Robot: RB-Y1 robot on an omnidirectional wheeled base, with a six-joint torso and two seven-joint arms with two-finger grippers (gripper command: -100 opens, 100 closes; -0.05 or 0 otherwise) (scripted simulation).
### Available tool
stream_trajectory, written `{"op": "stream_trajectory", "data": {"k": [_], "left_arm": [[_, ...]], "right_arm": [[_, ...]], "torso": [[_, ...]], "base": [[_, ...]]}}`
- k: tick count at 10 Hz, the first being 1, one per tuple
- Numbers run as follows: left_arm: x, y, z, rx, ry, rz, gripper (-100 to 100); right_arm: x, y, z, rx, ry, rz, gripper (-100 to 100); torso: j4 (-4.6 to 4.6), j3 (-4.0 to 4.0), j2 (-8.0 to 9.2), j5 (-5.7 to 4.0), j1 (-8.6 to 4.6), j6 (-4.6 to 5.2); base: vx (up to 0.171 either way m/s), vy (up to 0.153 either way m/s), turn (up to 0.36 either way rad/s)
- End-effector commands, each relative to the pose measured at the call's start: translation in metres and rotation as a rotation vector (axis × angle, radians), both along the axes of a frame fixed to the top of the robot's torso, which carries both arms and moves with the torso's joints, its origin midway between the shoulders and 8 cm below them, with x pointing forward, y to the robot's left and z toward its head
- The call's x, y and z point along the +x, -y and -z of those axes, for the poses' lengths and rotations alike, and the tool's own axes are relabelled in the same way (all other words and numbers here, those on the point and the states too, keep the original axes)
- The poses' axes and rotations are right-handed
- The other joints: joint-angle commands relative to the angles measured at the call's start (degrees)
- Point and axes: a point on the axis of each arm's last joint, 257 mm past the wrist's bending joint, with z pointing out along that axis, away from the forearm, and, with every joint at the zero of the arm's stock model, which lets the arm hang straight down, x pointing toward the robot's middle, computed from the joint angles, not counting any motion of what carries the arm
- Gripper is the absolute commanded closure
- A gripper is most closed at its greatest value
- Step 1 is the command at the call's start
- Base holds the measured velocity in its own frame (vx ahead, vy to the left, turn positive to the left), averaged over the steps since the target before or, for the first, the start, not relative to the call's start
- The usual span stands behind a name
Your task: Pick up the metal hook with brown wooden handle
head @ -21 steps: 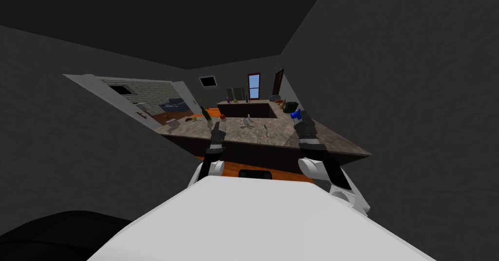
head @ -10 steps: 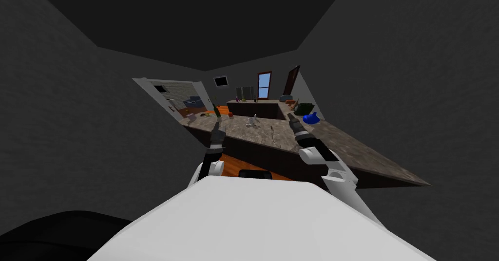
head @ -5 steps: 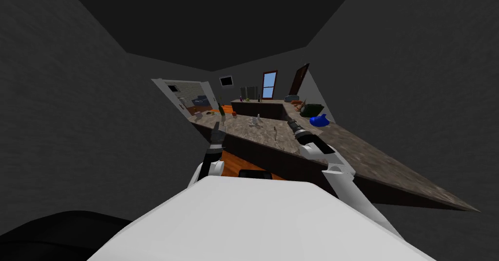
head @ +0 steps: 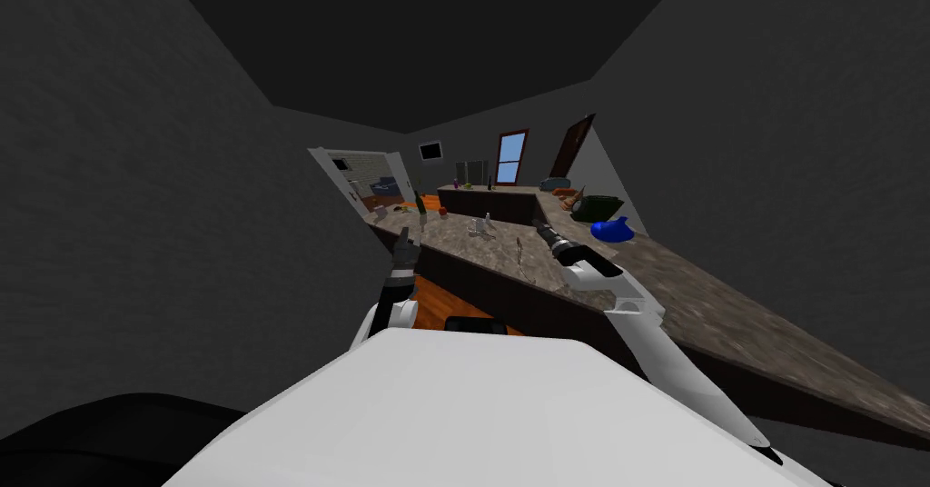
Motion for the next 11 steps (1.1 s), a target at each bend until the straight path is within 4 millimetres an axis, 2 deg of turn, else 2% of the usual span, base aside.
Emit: {"op": "stream_trajectory", "data": {"k": [1, 2, 3, 4, 5, 7, 8, 9, 10, 11], "left_arm": [[0.000, 0.000, 0.000, 0.000, 0.000, 0.000, 0], [0.000, 0.000, 0.000, 0.000, 0.000, 0.000, 0], [0.000, 0.000, 0.000, 0.000, 0.000, 0.000, 0], [0.000, 0.000, 0.000, 0.000, 0.000, 0.000, 0], [0.000, 0.000, 0.000, 0.000, 0.000, 0.000, 0], [0.000, 0.000, 0.000, 0.000, 0.000, 0.000, 0], [0.000, 0.000, 0.000, 0.000, 0.000, 0.000, 0], [0.000, 0.000, 0.000, 0.000, 0.000, 0.000, 0], [0.000, 0.000, 0.000, 0.000, 0.000, 0.000, 0], [0.000, 0.000, 0.000, 0.000, 0.000, 0.000, 0]], "right_arm": [[0.007, 0.017, 0.012, -0.049, -0.058, 0.021, -100], [0.007, 0.018, 0.018, -0.049, -0.085, 0.026, -100], [0.012, 0.034, 0.024, -0.094, -0.123, 0.043, -100], [0.011, 0.036, 0.034, -0.093, -0.158, 0.050, -100], [0.015, 0.054, 0.040, -0.135, -0.197, 0.069, -100], [0.012, 0.057, 0.050, -0.134, -0.239, 0.076, -100], [0.014, 0.076, 0.059, -0.172, -0.289, 0.097, -100], [0.012, 0.078, 0.065, -0.171, -0.316, 0.101, -100], [0.012, 0.098, 0.071, -0.205, -0.358, 0.122, -100], [0.010, 0.099, 0.076, -0.204, -0.380, 0.125, -100]], "torso": [[0.00, 0.00, 0.00, 0.00, 0.00, 0.00], [0.00, 0.00, -0.01, 0.01, 0.02, -0.05], [-0.01, -0.01, -0.02, 0.00, 0.01, -0.03], [-0.01, -0.02, -0.03, 0.01, 0.01, -0.06], [-0.01, -0.02, -0.02, 0.00, -0.01, 0.00], [-0.01, -0.01, -0.02, 0.00, 0.00, 0.00], [0.00, -0.01, -0.01, 0.00, 0.02, 0.01], [-0.01, -0.02, -0.03, 0.01, 0.04, -0.05], [-0.01, -0.02, -0.03, 0.00, 0.03, 0.00], [-0.01, -0.02, -0.04, 0.01, 0.03, -0.03]], "base": [[-0.003, 0.002, 0.195], [-0.002, -0.005, 0.159], [-0.002, -0.004, 0.246], [0.000, -0.009, 0.121], [0.000, -0.001, 0.216], [0.000, -0.002, 0.058], [-0.001, 0.006, 0.226], [0.001, -0.003, 0.146], [0.002, 0.003, 0.231], [0.003, -0.002, 0.116]]}}
